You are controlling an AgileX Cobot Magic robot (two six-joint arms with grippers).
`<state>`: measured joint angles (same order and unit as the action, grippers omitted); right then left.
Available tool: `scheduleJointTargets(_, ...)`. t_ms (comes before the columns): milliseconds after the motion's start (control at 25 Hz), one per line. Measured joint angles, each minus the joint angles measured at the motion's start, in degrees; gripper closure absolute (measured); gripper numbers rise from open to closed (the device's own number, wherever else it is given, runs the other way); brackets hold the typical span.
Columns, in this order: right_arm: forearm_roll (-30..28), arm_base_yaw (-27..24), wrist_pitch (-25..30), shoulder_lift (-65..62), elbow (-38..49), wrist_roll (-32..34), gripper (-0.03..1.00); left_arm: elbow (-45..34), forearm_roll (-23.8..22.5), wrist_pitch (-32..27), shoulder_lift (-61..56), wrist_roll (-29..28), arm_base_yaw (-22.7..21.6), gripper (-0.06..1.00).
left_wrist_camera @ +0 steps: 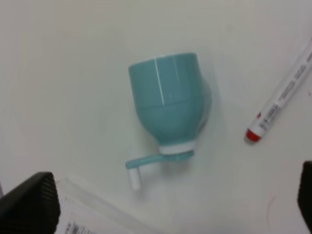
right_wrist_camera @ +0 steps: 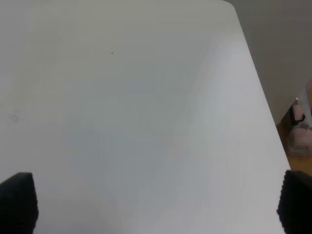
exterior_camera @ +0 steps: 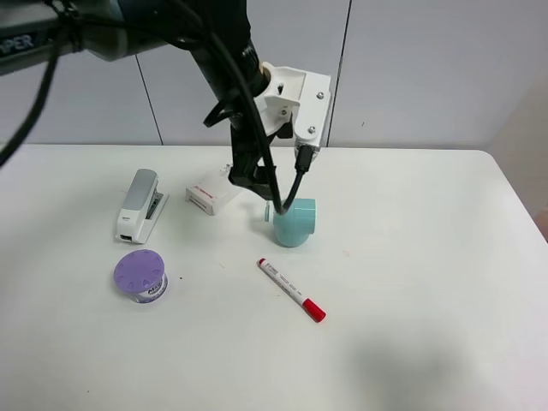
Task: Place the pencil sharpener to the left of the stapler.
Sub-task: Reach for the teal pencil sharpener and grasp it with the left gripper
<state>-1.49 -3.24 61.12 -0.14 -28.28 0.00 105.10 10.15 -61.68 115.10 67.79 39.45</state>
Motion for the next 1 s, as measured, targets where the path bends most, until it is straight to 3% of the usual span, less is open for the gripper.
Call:
scheduleJointTargets(240,0.0,0.0,0.0,0.0,0.0,0.0,-0.02,3.3,2.0,0.9,7.2,0.2,0.0,-0.05)
scheduleJointTargets(1000,0.0,0.0,0.0,0.0,0.0,0.0,-0.02,3.7,3.1,8.3,17.8,0.6,-1.0,-0.05)
